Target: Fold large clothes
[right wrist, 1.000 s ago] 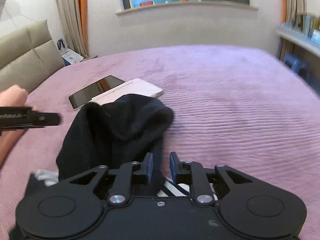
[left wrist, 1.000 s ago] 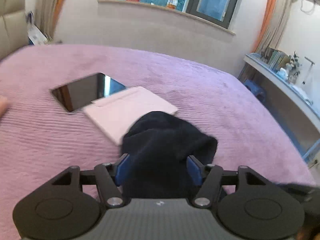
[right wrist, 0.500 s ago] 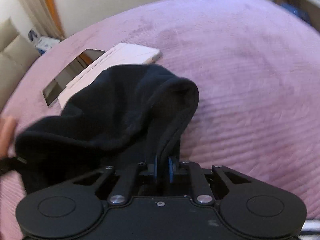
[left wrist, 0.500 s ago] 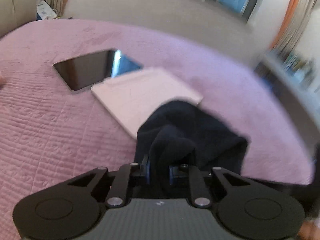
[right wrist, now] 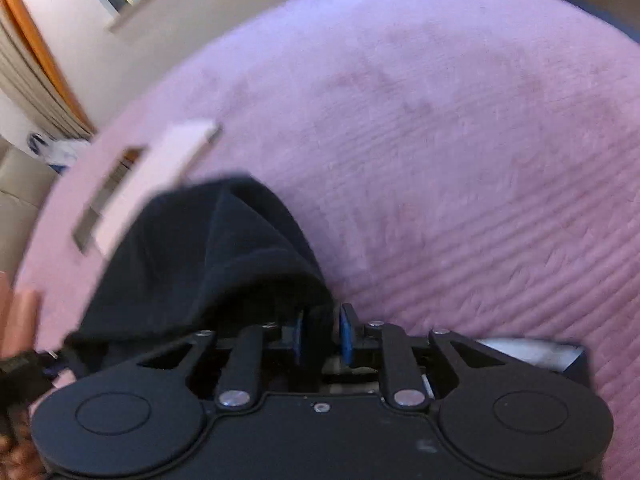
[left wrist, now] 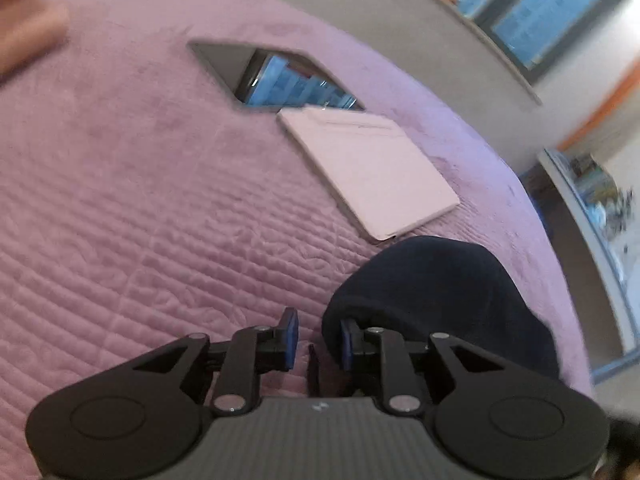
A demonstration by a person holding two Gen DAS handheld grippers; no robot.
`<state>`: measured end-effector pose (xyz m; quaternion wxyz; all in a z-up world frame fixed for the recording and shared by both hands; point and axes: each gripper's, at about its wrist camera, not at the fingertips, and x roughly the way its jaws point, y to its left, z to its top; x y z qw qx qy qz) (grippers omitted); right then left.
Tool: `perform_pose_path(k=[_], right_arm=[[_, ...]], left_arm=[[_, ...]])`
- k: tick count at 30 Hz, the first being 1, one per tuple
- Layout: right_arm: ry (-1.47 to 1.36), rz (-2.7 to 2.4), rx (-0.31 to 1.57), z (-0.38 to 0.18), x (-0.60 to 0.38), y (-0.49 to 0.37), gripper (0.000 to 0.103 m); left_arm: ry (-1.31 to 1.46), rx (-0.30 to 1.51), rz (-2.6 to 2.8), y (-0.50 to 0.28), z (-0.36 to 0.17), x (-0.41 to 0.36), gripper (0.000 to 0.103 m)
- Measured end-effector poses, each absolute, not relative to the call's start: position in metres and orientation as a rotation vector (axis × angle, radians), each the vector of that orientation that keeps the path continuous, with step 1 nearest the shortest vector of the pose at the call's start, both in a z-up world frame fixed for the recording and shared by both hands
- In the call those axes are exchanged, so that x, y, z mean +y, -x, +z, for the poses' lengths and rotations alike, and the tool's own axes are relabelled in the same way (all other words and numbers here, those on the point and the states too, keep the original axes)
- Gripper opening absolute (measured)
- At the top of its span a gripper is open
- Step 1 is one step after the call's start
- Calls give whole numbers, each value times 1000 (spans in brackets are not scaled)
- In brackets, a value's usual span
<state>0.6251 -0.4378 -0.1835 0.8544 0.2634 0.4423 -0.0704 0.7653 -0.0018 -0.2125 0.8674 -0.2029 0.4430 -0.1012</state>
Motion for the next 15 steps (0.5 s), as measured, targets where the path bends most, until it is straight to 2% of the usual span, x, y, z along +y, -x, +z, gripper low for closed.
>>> perform_pose_path(k=[2, 3, 5, 9, 10, 11, 12, 13, 14, 15], right_arm=[[-490, -143, 877, -163, -440, -624, 64], [-433, -143, 879, -158, -436, -628, 68], [-317, -130, 927, -157, -428, -639, 67], [-270, -43, 990, -174, -422, -669, 66], [-241, -37, 1024, -183, -418, -682, 52], [-211, -38, 1056, -189, -412, -693, 18], [-186, -40, 1068, -191, -406, -704, 10], [-169, -64, 1045, -188, -401, -709, 10], [-164, -76, 993, -178, -400, -710, 10], [-174, -63, 932, -162, -400, -708, 9]], left_arm=[[364, 905, -229, -766, -204, -11, 27], [344, 903, -248, -769, -201, -17, 27], [314, 902, -268, -778, -198, -27, 31], [293, 946, -264, -794, -208, -38, 34], [297, 974, -268, -801, -213, -40, 34], [293, 1001, -265, -806, -217, -41, 31], [280, 1012, -249, -811, -219, -45, 30], [262, 991, -232, -813, -218, -49, 15], [262, 949, -228, -812, -211, -49, 10], [290, 867, -247, -807, -197, -47, 10]])
